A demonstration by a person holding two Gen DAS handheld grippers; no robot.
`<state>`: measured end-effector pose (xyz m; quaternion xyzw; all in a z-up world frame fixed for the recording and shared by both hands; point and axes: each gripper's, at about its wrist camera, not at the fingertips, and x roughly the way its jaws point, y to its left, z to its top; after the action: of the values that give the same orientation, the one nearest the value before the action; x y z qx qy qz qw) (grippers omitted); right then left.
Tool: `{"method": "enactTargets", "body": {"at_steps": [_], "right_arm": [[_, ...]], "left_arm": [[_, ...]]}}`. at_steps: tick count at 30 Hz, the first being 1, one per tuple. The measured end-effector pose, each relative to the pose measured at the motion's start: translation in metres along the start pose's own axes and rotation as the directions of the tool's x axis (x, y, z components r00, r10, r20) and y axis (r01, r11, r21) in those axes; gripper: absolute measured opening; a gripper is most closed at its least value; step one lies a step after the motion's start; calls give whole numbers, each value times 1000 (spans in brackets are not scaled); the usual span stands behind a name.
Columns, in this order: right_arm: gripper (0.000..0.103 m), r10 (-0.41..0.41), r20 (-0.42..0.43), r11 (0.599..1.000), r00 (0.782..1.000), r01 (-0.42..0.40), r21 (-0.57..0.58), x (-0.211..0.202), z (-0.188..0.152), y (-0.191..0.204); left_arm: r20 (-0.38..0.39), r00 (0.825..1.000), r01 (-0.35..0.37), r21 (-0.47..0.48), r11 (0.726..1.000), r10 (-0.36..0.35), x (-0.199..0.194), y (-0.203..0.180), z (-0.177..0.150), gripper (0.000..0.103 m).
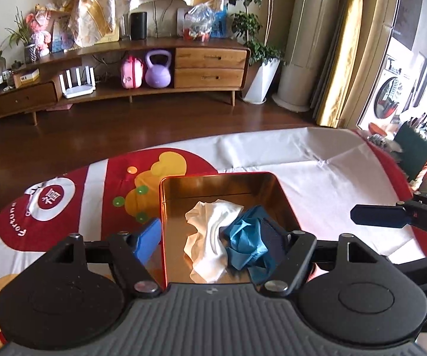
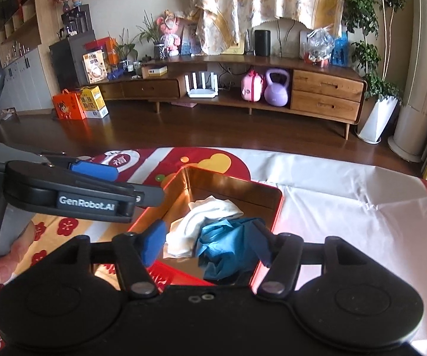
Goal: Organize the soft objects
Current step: 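Release the white cloth into the red tin while the right gripper releases the gloves, then move both tools back to the remaining soft items beside the tin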
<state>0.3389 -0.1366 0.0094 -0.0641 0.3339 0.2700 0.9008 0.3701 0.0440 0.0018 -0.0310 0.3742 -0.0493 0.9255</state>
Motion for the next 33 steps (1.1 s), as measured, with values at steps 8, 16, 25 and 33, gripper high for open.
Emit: {"method": "enactTargets", "body": {"at_steps": [8,16,25,33], "right_arm": [[81,18,31,1000,999,-18,4,-46,-13,13],[91,3,58,1000,998,-3,4,-76,-35,22],[97,-35,55,999,998,34,9,-93,-73,27],[99,-32,36,999,999,31,22,-92,-107,31]], "left_arm": [[55,998,20,-6,1000,-20,-54,-7,-12,80],[94,995,38,-12,999,-36,-95,-17,-34,84],[120,992,43,-24,999,-40,-119,-22,-71,91],[107,993,46,-33,998,-42,-121,-23,-104,101]]}}
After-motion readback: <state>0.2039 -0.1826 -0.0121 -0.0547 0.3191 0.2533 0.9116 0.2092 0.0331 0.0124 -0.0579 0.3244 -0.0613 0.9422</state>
